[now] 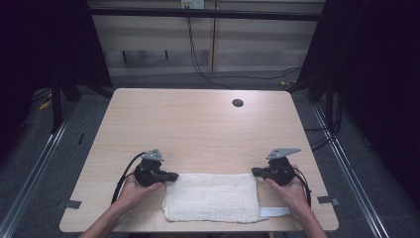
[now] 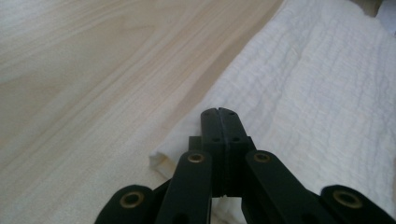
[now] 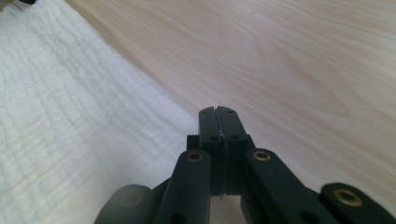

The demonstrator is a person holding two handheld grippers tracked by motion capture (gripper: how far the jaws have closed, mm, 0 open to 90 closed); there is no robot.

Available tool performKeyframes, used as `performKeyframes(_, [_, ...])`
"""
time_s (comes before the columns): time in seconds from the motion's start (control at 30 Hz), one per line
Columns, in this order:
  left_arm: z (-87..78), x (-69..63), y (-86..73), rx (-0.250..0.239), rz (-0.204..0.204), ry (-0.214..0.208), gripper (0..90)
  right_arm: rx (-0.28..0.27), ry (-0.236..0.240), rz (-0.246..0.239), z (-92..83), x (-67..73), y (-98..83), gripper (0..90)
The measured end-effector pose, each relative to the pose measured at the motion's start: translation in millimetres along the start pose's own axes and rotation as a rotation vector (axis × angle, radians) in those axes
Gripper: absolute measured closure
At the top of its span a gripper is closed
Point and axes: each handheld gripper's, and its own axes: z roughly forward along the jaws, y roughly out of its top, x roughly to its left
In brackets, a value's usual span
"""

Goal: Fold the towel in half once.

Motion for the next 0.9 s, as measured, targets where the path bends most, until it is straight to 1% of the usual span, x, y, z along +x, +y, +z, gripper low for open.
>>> performKeyframes(0.07, [-0.4,2.8,3.7,0.006,0.003,0.019,90.0,-0.005,-0.003,0.015,0.9,-5.0,0.6,90.0])
performKeyframes(0.1, [0.2,4.4,5.5,-0.001,0.004,0.031,90.0,0.006,-0.007,0.012,2.2,-6.6,1.8,90.0])
performKeyframes(0.13, [0.6,7.5,7.9,-0.012,-0.003,0.038,90.0,0.009,-0.026,0.005,3.1,-7.7,3.6,90.0])
performKeyframes(0.23, [5.0,15.3,9.6,-0.013,-0.031,0.042,90.0,-0.017,-0.032,0.018,6.9,-12.7,7.5,90.0])
performKeyframes(0.27, [4.6,16.8,9.2,-0.023,-0.036,0.048,90.0,-0.021,-0.029,0.025,8.1,-12.9,7.2,87.6])
performKeyframes(0.3, [3.4,17.7,8.8,-0.029,-0.034,0.049,90.0,-0.017,-0.021,0.039,9.1,-12.1,6.4,79.1])
performKeyframes(0.33, [1.3,19.0,8.1,-0.044,-0.034,0.043,90.0,-0.009,-0.024,0.042,9.4,-10.8,6.2,74.0])
performKeyframes(0.37, [-1.7,20.3,7.6,-0.059,-0.037,0.043,90.0,-0.002,-0.028,0.041,7.9,-7.5,6.2,68.7])
performKeyframes(0.4, [-6.6,22.5,7.2,-0.079,-0.039,0.046,90.0,-0.011,-0.033,0.031,5.3,-4.6,6.6,66.3])
performKeyframes(0.43, [-10.9,24.0,6.7,-0.099,-0.050,0.041,87.6,-0.029,-0.032,0.029,0.3,0.5,7.7,63.2])
performKeyframes(0.47, [-14.2,25.6,6.4,-0.107,-0.053,0.037,81.6,-0.048,-0.037,0.022,-4.4,5.6,9.0,61.2])
performKeyframes(0.5, [-18.2,26.7,5.9,-0.120,-0.060,0.038,77.7,-0.061,-0.027,0.020,-8.2,9.5,9.8,61.1])
performKeyframes(0.53, [-22.7,28.1,5.1,-0.133,-0.059,0.045,77.3,-0.073,-0.008,0.010,-11.9,14.7,10.7,60.6])
performKeyframes(0.57, [-26.3,29.5,4.7,-0.139,-0.062,0.050,75.0,-0.073,-0.003,-0.007,-15.1,22.8,11.7,59.8])
performKeyframes(0.63, [-32.2,32.1,3.8,-0.152,-0.070,0.060,70.2,-0.071,0.030,-0.033,-16.9,37.2,12.6,59.3])
performKeyframes(0.67, [-35.0,33.7,3.2,-0.156,-0.073,0.068,68.7,-0.074,0.034,-0.042,-16.8,43.2,12.9,58.9])
performKeyframes(0.7, [-36.8,34.3,2.4,-0.160,-0.081,0.067,67.6,-0.078,0.043,-0.048,-16.2,51.0,13.4,58.5])
performKeyframes(0.77, [-37.8,34.7,1.2,-0.162,-0.086,0.075,64.4,-0.087,0.096,-0.065,-11.2,66.7,15.5,58.5])
performKeyframes(0.8, [-36.9,34.0,1.3,-0.155,-0.083,0.072,63.2,-0.078,0.106,-0.076,-7.7,73.5,17.0,58.5])
performKeyframes(0.87, [-34.3,32.5,2.4,-0.144,-0.072,0.078,62.4,-0.064,0.135,-0.106,-0.7,85.9,20.3,59.0])
performKeyframes(0.9, [-33.1,32.4,3.0,-0.137,-0.067,0.072,61.5,-0.059,0.159,-0.115,4.3,95.4,23.1,59.4])
